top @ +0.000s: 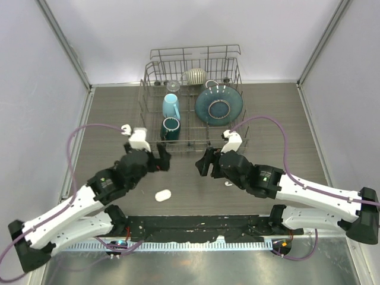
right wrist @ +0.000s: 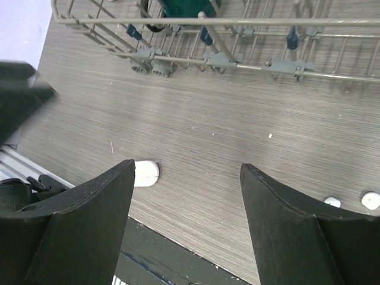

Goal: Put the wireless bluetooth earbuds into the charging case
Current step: Pick up the charging case at the center of the board.

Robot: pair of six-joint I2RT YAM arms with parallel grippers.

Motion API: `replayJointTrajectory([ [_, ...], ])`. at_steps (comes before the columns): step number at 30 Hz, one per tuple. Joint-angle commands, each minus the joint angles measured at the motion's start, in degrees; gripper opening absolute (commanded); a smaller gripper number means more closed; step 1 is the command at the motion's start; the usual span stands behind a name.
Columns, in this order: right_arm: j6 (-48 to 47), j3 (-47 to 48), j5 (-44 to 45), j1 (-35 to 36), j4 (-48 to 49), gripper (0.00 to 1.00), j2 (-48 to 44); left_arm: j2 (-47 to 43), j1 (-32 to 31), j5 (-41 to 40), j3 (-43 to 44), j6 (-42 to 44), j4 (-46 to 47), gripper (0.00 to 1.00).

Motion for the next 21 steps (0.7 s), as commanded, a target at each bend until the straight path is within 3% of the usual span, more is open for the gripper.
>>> replayJointTrajectory([
  [1, -1.2, 1.3, 3.3, -0.9, -0.8, 0.77, -3.7, -4.5, 10.3, -7.1, 6.1, 5.4, -6.1, 1.0],
  [5, -1.7, 1.7, 4.0, -1.6, -2.3, 0.78, -6.1, -3.9, 18.6, -6.5, 9.9, 10.4, -4.7, 1.0],
  [7, -1.9, 1.7, 3.9, -1.7, -2.6, 0.78, -6.8, 2.4, 23.1, -3.5, 13.2, 13.2, -5.8, 1.0],
  [11, -3.0, 2.8, 3.7, -2.0, -3.6, 0.79, -7.9, 12.9, 43.7, 9.9, 18.8, 13.8, -5.9, 1.0],
  [15, -3.4, 4.3, 4.0, -2.1, -4.6, 0.79, -8.7, 19.2, 58.1, 21.5, 17.2, 12.5, 4.4, 1.0],
  [21, -4.8, 4.6, 5.7, -2.7, -4.7, 0.82, -9.7, 40.2, 60.9, 25.8, 24.9, 14.2, 6.7, 0.98],
])
